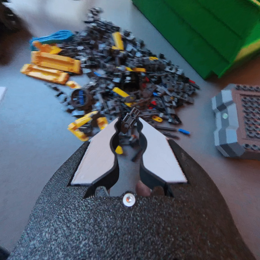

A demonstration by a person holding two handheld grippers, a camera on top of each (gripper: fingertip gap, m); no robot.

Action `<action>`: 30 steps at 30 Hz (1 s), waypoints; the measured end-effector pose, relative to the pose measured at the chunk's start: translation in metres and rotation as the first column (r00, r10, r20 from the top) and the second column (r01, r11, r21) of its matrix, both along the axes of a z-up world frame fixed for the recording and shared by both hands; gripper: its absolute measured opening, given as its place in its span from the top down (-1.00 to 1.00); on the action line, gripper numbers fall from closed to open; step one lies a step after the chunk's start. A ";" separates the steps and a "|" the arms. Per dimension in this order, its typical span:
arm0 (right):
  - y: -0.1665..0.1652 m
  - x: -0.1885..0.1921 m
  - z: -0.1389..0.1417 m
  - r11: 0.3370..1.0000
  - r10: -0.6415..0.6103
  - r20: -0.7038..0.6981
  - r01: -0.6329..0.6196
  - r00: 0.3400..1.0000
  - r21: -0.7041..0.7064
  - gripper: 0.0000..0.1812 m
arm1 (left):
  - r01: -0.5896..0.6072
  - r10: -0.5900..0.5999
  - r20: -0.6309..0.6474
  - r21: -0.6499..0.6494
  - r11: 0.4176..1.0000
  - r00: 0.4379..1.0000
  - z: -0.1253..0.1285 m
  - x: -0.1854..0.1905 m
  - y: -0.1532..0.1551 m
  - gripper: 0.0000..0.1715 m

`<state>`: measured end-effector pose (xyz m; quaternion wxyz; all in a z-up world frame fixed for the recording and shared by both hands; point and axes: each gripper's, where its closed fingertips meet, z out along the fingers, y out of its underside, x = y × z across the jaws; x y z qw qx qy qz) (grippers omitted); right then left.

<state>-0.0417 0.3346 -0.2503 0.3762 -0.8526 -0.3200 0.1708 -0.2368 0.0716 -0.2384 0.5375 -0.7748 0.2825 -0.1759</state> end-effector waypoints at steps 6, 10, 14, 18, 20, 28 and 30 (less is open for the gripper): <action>-0.097 -0.089 0.022 0.908 0.415 -0.057 -0.408 0.908 0.099 0.76 | 0.032 -0.031 0.091 -0.008 0.999 0.995 0.003 0.004 -0.005 0.41; -0.131 -0.140 0.011 0.827 0.535 0.023 -0.530 0.844 0.189 0.76 | 0.055 -0.056 0.084 0.015 0.998 0.995 0.004 0.010 -0.015 0.41; -0.150 -0.188 0.029 0.734 0.620 -0.006 -0.578 0.784 0.357 0.76 | 0.050 -0.052 0.056 0.025 0.998 0.997 0.001 0.003 -0.024 0.40; -0.164 -0.225 0.047 0.615 0.672 0.057 -0.599 0.738 0.513 0.76 | 0.033 -0.032 0.112 -0.006 0.999 0.993 0.002 -0.015 -0.035 0.41; -0.170 -0.242 0.049 0.584 0.690 0.075 -0.615 0.720 0.531 0.76 | 0.022 -0.018 0.154 -0.028 0.999 0.988 0.006 -0.024 -0.034 0.41; -0.178 -0.292 0.054 0.531 0.731 0.047 -0.610 0.681 0.588 0.76 | 0.078 -0.054 0.237 -0.097 0.992 0.970 0.010 -0.044 -0.034 0.38; -0.176 -0.297 0.054 0.535 0.731 0.036 -0.605 0.681 0.590 0.76 | 0.091 -0.061 0.246 -0.111 0.990 0.967 0.010 -0.047 -0.035 0.38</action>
